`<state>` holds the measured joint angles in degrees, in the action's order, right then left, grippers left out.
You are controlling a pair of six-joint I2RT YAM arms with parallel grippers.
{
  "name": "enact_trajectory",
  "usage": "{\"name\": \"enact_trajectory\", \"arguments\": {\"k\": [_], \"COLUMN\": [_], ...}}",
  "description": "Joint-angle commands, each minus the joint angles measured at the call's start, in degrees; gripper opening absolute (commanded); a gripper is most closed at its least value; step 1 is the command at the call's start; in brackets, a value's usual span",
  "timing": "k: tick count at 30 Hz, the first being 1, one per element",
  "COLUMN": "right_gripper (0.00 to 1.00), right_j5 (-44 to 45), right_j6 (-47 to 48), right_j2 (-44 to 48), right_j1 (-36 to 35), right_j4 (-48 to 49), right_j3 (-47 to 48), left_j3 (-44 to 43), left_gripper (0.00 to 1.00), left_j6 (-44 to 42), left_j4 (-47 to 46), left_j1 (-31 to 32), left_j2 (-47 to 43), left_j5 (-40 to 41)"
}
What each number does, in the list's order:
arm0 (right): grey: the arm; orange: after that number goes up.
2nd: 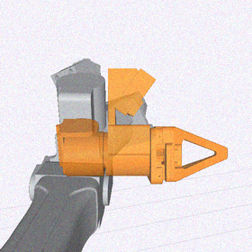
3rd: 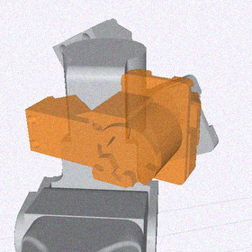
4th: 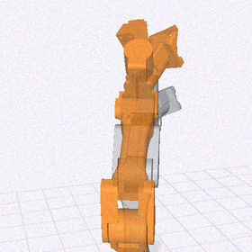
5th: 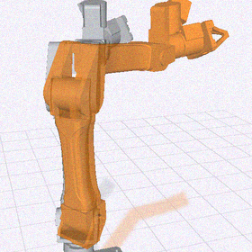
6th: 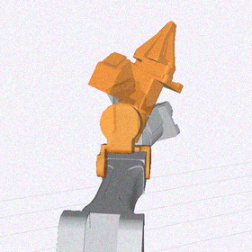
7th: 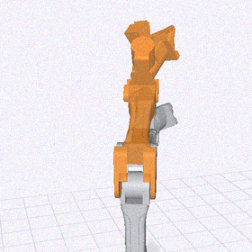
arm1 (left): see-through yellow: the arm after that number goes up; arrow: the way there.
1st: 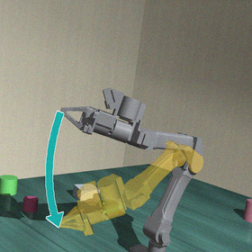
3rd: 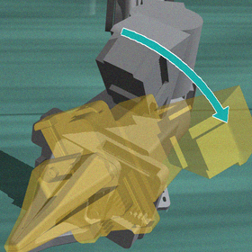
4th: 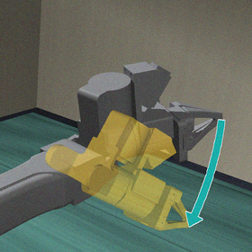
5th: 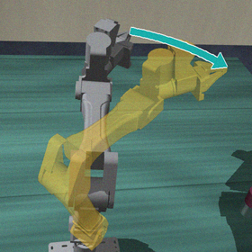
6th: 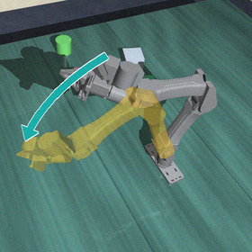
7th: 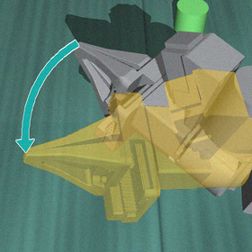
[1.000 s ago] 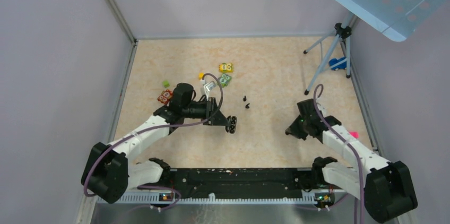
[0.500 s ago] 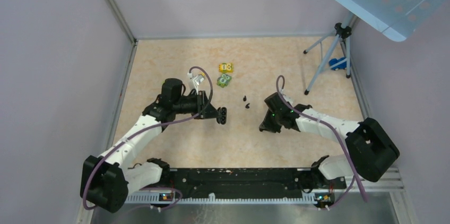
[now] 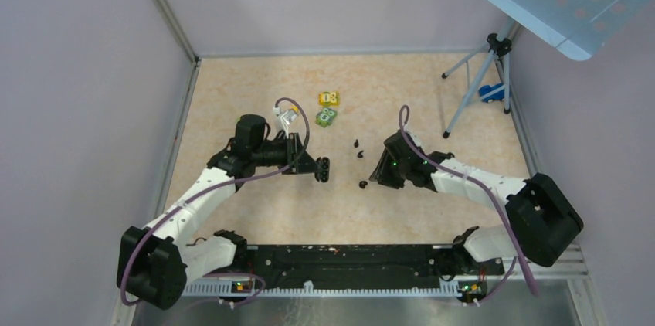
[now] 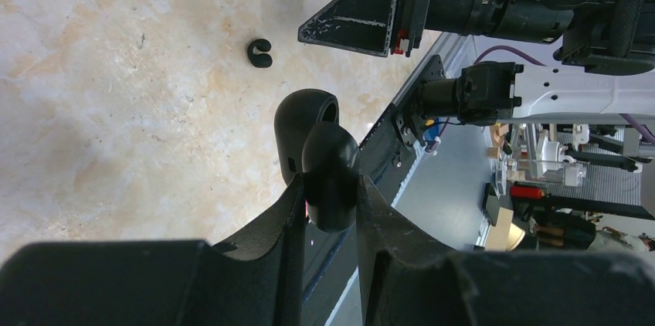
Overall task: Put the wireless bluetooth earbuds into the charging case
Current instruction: Move the right earbud to the center of the board, then pick up the right earbud from the center of the board.
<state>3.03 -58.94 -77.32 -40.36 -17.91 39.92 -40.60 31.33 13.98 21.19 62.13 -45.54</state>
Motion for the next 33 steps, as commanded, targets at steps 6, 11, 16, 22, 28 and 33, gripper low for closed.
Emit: {"name": "enact_trajectory", "arguments": {"k": [6, 11, 16, 22, 28, 33], "right_gripper": [0.34, 0.33, 0.33, 0.33, 0.33, 0.33], "right_j5": [2.4, 5.5, 5.3, 4.0, 4.3, 4.4], "right_j6": [6.7, 9.1, 9.7, 9.6, 8.1, 7.5], "right_j2": [-2.2, -7.4, -10.7, -14.9, -15.9, -14.8], "right_j1": [-5.8, -8.0, -9.0, -9.1, -9.0, -9.1], "right_j4": [0.9, -2.2, -1.4, 0.7, 0.8, 0.3], "right_j3": [4.4, 10.6, 13.1, 14.0, 13.7, 11.8], "left_j3": [-1.4, -1.4, -0.5, -0.1, 0.7, 0.9], "left_gripper": [0.0, 0.0, 0.0, 0.0, 0.0, 0.0], "left_j6": [-0.2, -0.7, -0.3, -0.3, 0.0, 0.0], "left_j4": [-1.4, 0.0, 0.5, 0.6, -0.3, -0.2], "left_j1": [-0.4, -0.9, -1.3, -1.6, -1.6, -1.6], "left_j2": [-0.5, -1.1, -2.5, -3.1, -4.7, -4.4], "left_j5": [1.7, 2.6, 3.6, 3.9, 3.2, 3.0]}}
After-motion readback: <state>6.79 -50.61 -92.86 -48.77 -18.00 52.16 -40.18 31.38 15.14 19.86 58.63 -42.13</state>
